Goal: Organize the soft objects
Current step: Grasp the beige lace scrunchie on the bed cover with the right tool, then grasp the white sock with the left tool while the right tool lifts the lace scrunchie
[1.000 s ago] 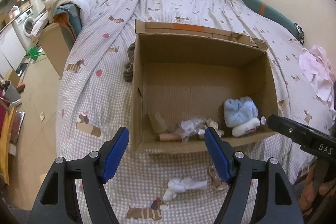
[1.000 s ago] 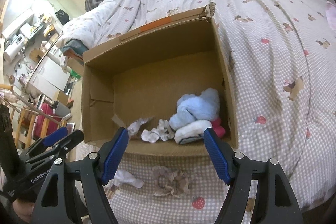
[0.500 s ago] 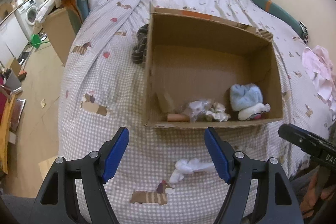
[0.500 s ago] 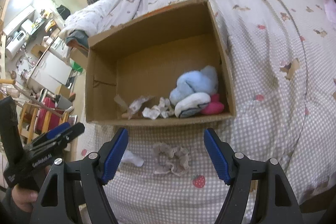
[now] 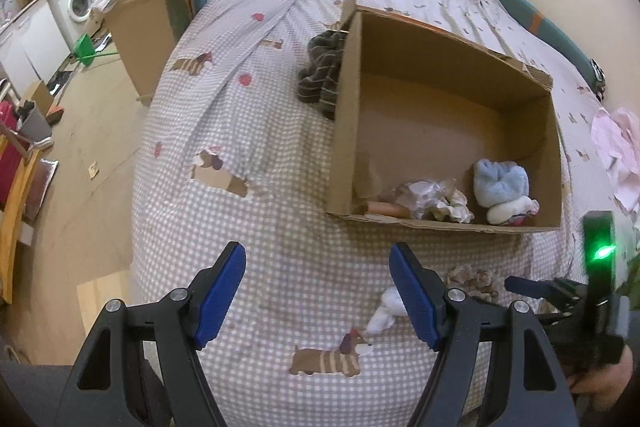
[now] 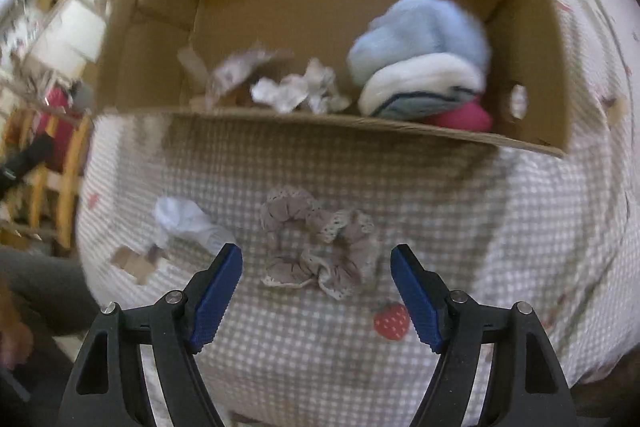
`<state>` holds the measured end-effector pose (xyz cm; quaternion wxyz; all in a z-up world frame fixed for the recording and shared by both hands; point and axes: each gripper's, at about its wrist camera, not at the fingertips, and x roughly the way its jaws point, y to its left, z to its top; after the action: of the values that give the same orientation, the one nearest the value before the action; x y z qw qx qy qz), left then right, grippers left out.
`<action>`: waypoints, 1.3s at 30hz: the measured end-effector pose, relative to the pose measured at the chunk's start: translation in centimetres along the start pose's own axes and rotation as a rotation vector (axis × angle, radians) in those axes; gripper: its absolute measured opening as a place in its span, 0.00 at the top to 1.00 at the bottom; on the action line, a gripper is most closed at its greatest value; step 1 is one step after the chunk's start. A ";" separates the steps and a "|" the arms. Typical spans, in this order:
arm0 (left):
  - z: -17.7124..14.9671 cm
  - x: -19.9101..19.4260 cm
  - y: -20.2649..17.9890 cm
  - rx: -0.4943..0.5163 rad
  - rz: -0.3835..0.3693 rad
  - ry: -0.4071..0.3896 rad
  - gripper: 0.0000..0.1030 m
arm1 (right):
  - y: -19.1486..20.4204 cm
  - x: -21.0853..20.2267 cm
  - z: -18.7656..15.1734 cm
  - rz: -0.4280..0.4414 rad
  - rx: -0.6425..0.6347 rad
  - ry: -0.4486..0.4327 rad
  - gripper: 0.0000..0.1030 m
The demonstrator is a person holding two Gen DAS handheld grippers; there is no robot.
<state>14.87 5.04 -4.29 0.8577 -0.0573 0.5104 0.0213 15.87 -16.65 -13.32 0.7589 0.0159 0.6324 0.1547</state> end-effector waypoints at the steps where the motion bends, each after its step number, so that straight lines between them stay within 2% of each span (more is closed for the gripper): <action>1: 0.0 0.0 0.2 -0.007 0.003 0.002 0.30 | 0.6 0.7 0.1 -0.021 -0.025 0.018 0.21; 4: 0.1 0.3 0.7 -0.030 -0.002 0.014 0.30 | 1.5 2.1 0.1 -0.043 -0.050 0.053 0.21; 9: 0.2 0.5 0.3 -0.033 -0.004 0.020 0.30 | 2.0 3.1 0.0 -0.111 -0.090 0.058 0.23; 11: 0.1 0.7 -0.1 -0.021 0.000 0.023 0.30 | 2.0 2.9 -0.1 -0.126 -0.096 0.053 0.35; 16: -0.1 1.5 -0.8 0.002 0.011 0.043 0.30 | 0.5 2.5 -0.3 -0.162 -0.082 0.042 0.75; 17: -0.2 1.7 -0.9 0.008 0.015 0.046 0.30 | 0.1 2.4 -0.3 -0.158 -0.077 0.040 0.78; 23: -0.8 3.1 -2.0 0.024 -0.010 0.104 0.30 | -2.2 0.2 -0.6 -0.125 -0.011 -0.013 0.80; 31: -2.2 6.4 -4.7 -0.023 -0.126 0.257 0.30 | -4.7 -3.7 -2.0 -0.048 0.072 -0.106 0.81; 36: -3.2 9.7 -5.9 -0.110 -0.140 0.358 0.30 | -6.3 -5.3 -2.8 -0.024 0.082 -0.121 0.81; 39: -3.9 11.4 -6.5 -0.105 -0.125 0.403 0.32 | -7.0 -6.1 -3.4 0.005 0.096 -0.119 0.81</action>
<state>17.52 -2.14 -15.64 0.7340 -0.1365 0.6651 -0.0170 13.18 -25.44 -9.71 0.7931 0.0634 0.5927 0.1249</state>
